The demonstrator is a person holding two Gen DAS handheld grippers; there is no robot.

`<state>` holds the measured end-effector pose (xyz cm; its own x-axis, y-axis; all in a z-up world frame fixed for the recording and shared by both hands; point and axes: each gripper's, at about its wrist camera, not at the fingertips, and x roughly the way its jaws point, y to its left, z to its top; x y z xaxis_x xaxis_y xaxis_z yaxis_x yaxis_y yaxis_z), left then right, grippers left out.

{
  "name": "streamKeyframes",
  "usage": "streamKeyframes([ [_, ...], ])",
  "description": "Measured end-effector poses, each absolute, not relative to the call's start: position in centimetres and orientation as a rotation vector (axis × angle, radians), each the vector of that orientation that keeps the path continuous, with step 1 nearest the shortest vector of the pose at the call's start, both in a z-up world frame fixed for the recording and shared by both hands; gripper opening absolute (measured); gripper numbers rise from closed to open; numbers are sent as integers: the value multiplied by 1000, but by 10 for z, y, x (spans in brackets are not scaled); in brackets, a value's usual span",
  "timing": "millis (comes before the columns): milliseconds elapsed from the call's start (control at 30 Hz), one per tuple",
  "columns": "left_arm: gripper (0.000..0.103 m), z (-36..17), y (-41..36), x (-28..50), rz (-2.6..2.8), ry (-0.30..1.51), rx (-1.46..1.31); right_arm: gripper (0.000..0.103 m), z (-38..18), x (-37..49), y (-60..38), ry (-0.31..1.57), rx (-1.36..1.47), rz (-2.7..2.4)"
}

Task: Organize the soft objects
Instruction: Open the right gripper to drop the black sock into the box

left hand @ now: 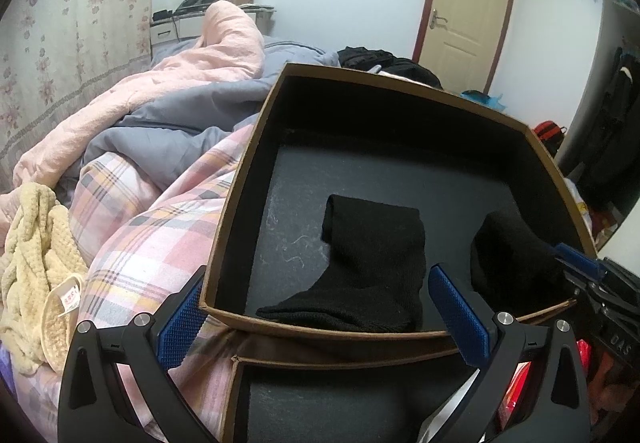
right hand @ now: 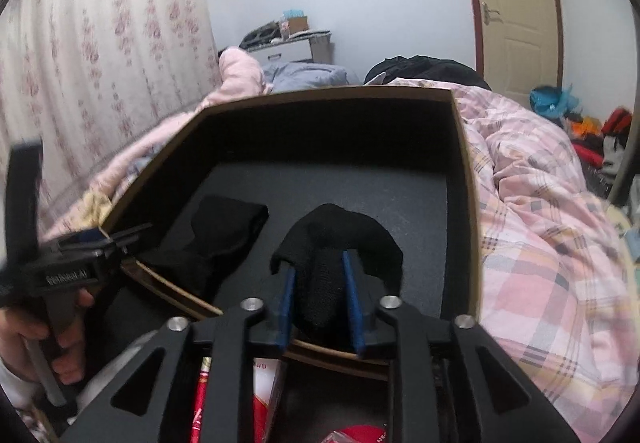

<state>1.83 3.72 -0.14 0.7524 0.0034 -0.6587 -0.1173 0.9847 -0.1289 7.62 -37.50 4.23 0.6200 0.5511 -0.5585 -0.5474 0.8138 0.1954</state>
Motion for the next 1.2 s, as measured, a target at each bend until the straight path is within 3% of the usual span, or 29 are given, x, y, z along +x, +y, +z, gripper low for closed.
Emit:
streamKeyframes([
  [333,103,-3,35,16,70,707,-156,40,38,77,-378,652,-6,625],
  [1000,103,-2,33,13,72,712,-153,41,38,74,-374,646,-26,609],
  [1067,103,-5,37,17,61,749,-181,51,39,72,-371,633,-68,556],
  [1100,103,-6,39,18,53,760,-195,75,40,71,-371,623,-92,490],
  [1133,103,-6,41,18,54,763,-205,88,41,70,-373,613,-86,495],
  [1200,103,-7,40,19,56,771,-203,100,41,69,-374,615,-70,553],
])
